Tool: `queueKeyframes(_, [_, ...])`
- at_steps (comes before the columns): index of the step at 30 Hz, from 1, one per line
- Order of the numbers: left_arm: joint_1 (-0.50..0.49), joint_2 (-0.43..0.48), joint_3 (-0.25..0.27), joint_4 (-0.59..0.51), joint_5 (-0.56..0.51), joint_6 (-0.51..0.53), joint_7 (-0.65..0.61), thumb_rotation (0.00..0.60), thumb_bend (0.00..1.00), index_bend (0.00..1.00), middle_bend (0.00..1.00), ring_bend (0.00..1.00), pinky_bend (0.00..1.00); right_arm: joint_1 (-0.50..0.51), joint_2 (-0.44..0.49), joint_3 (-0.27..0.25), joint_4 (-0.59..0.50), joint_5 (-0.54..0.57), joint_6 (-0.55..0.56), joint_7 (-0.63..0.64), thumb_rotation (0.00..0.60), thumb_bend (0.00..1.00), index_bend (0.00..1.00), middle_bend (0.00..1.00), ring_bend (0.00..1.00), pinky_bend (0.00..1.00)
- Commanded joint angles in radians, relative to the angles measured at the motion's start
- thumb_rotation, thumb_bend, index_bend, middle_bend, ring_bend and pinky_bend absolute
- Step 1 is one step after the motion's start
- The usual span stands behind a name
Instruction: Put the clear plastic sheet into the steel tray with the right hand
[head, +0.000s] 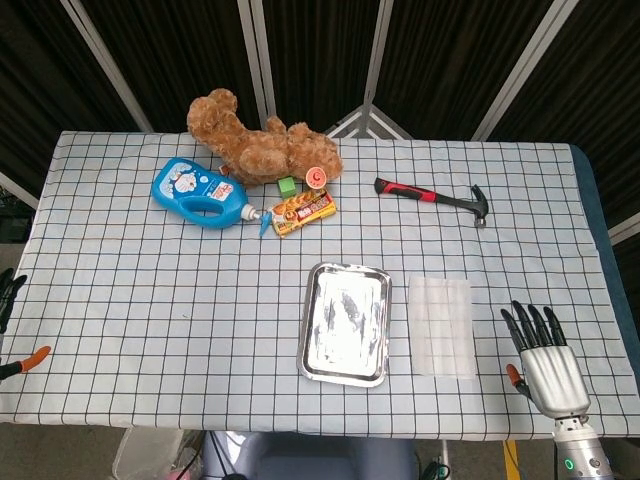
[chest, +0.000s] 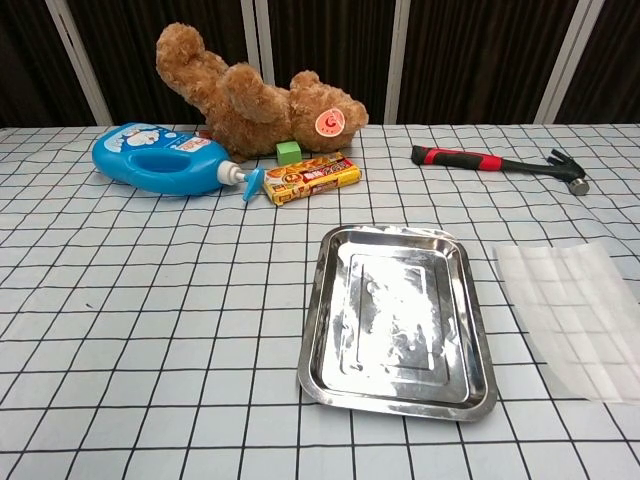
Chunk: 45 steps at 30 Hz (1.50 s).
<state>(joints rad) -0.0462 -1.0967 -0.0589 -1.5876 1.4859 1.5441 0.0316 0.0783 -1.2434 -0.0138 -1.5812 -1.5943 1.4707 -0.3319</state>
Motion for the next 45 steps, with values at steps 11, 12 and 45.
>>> queueKeyframes(11, [-0.001, -0.002, -0.002, -0.001, -0.006, -0.004, 0.003, 0.6, 0.0, 0.0, 0.0, 0.0, 0.0, 0.014, -0.09, -0.029, 0.046, 0.013, -0.082, -0.061, 0.6, 0.38, 0.0, 0.0, 0.0, 0.0])
queueKeyframes(12, [-0.001, -0.002, -0.002, -0.001, -0.007, -0.004, 0.003, 0.6, 0.0, 0.0, 0.0, 0.0, 0.0, 0.015, -0.101, -0.029, 0.054, 0.02, -0.092, -0.071, 0.6, 0.38, 0.0, 0.0, 0.0, 0.0])
queueKeyframes(45, [-0.004, -0.001, -0.006, -0.004, -0.019, -0.013, 0.006, 0.6, 0.0, 0.0, 0.0, 0.0, 0.0, 0.027, -0.238, -0.028, 0.136, 0.076, -0.148, -0.11, 0.6, 0.38, 0.0, 0.0, 0.0, 0.0])
